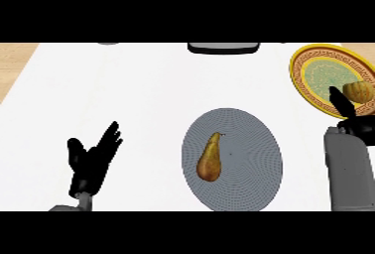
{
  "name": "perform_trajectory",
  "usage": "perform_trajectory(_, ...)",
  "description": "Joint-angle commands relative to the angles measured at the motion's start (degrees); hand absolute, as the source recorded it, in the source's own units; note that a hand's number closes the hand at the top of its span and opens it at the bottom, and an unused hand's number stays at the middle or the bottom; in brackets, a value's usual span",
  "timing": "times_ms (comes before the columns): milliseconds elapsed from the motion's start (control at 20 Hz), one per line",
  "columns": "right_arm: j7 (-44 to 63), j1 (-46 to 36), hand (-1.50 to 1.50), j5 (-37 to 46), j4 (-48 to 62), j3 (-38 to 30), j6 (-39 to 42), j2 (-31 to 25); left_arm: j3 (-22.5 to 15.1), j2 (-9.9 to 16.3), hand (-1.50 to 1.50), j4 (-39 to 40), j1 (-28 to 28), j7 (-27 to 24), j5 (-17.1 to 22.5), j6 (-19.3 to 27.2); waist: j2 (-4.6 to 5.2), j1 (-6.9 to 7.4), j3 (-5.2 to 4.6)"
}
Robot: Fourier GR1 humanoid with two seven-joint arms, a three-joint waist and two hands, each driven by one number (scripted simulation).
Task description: Pick the squash from the placemat and place it in the plate
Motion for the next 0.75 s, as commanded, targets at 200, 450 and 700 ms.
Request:
perform_trajectory(200, 0.88, 5.49, -1.5, 0.03, -2.46, 7.3, 0.22, 4.9, 1.86, -1.17, 0.0, 3.91, 2.06, -4.98, -0.84, -2.38, -0.01, -0.2, -0.22)
perform_trajectory(450, 10.82, 10.56, -1.5, 6.4, -6.37, 14.53, -3.06, 6.45, 3.57, -1.77, 0.0, 4.95, -0.51, -2.99, -0.81, -2.98, -0.06, -0.3, -0.24)
perform_trajectory(700, 14.92, 8.37, -1.5, 8.49, -0.7, 18.23, -8.83, 6.49, 2.6, -1.3, 0.0, -1.02, 1.98, 0.06, -2.24, -2.75, -0.03, 0.01, -0.23)
